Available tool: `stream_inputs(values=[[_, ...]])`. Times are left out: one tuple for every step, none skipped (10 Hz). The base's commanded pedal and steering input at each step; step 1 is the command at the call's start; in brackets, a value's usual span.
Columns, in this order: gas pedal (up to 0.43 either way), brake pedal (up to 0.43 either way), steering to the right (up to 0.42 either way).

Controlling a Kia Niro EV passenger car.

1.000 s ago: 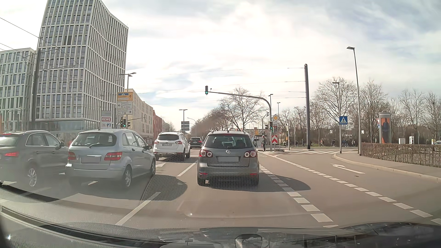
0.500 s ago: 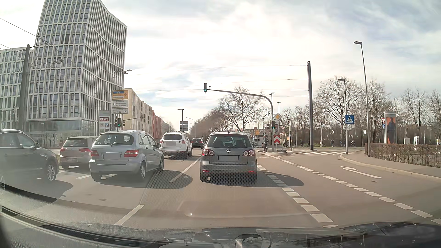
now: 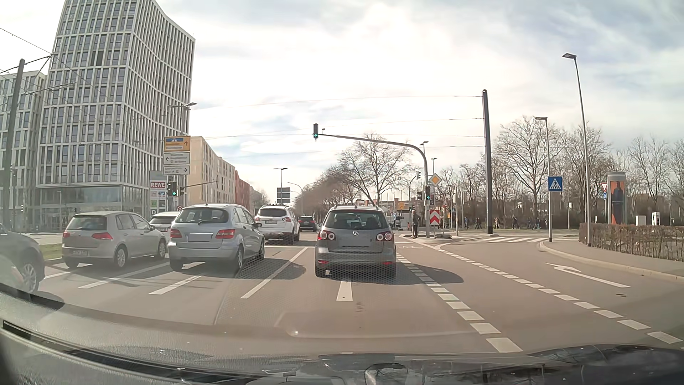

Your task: Follow the waypoints while adhering to traffic rules and regulations

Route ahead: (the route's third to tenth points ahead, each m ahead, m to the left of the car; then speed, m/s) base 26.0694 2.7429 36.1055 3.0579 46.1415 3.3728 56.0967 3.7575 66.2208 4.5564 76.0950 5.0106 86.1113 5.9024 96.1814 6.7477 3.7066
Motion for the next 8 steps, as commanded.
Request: stream_inputs(values=[[0.228,0.0,0.0],[0.228,0.0,0.001],[0.228,0.0,0.0],[0.228,0.0,0.0],[0.24,0.0,0.0],[0.24,0.0,-0.001],[0.24,0.0,-0.001],[0.24,0.0,-0.001]])
